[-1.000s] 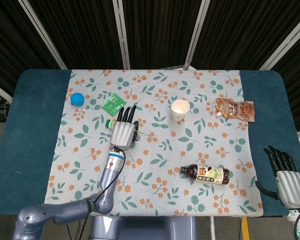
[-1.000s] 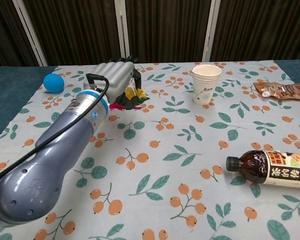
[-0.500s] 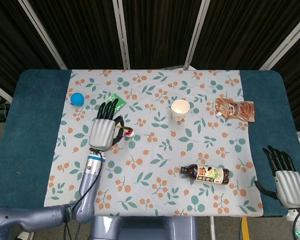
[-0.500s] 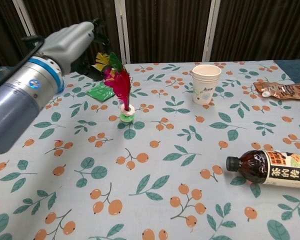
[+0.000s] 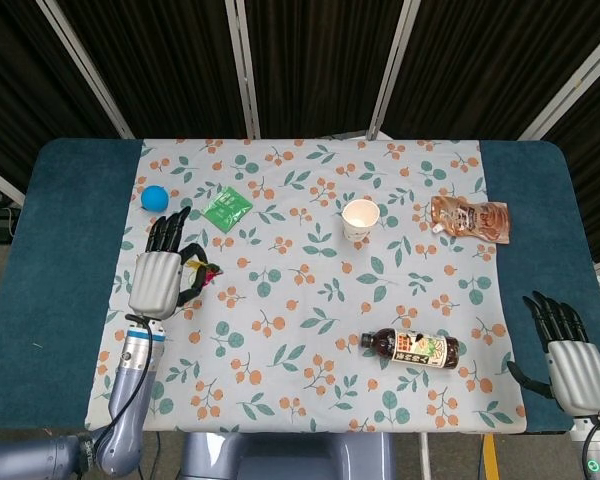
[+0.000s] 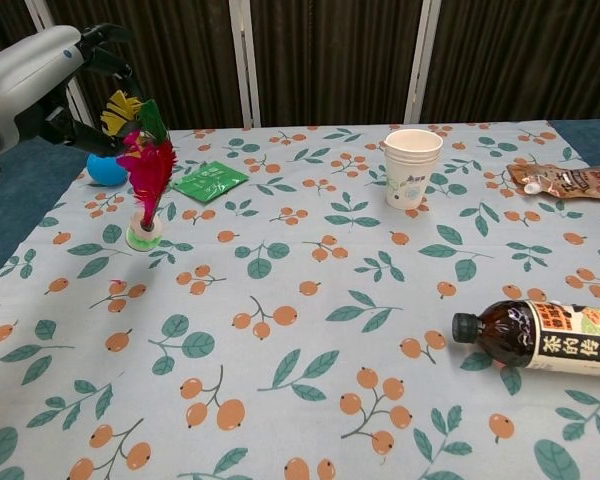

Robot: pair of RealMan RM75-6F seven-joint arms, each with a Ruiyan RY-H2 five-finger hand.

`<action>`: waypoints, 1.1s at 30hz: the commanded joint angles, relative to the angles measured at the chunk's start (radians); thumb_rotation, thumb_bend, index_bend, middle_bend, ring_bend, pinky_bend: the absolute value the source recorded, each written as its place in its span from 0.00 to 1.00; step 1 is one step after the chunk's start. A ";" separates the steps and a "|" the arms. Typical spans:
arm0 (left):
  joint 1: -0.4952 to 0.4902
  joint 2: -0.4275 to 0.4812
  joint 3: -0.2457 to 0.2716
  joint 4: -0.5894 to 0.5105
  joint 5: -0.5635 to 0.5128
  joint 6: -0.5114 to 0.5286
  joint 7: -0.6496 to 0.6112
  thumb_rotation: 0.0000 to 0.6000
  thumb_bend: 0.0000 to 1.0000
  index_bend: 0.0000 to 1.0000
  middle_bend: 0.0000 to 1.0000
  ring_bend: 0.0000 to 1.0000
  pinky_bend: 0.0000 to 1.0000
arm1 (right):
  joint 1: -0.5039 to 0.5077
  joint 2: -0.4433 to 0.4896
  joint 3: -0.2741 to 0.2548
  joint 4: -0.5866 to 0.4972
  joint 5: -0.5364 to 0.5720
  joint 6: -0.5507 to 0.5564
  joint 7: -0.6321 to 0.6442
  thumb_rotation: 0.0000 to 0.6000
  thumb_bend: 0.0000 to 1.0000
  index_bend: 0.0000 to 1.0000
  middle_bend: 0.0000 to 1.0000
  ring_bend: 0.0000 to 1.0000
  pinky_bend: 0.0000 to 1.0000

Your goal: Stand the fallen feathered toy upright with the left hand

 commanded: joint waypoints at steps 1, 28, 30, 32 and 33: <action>0.025 0.025 0.031 -0.030 0.026 0.012 -0.022 1.00 0.60 0.60 0.00 0.00 0.00 | 0.000 0.000 0.000 0.000 0.001 0.000 0.000 1.00 0.16 0.03 0.00 0.00 0.00; 0.128 0.061 0.152 -0.071 0.114 0.023 -0.123 1.00 0.60 0.60 0.00 0.00 0.00 | 0.000 -0.001 -0.002 -0.001 0.000 -0.001 -0.006 1.00 0.16 0.03 0.00 0.00 0.00; 0.131 0.061 0.156 -0.075 0.122 0.021 -0.123 1.00 0.60 0.60 0.00 0.00 0.00 | 0.000 -0.001 -0.002 -0.001 -0.001 0.000 -0.006 1.00 0.16 0.03 0.00 0.00 0.00; 0.134 0.061 0.161 -0.078 0.128 0.020 -0.125 1.00 0.60 0.59 0.00 0.00 0.00 | 0.000 -0.001 -0.002 -0.001 0.000 -0.001 -0.006 1.00 0.16 0.03 0.00 0.00 0.00; 0.136 0.061 0.163 -0.078 0.131 0.020 -0.125 1.00 0.60 0.59 0.00 0.00 0.00 | 0.000 -0.001 -0.002 -0.001 0.000 -0.001 -0.006 1.00 0.16 0.03 0.00 0.00 0.00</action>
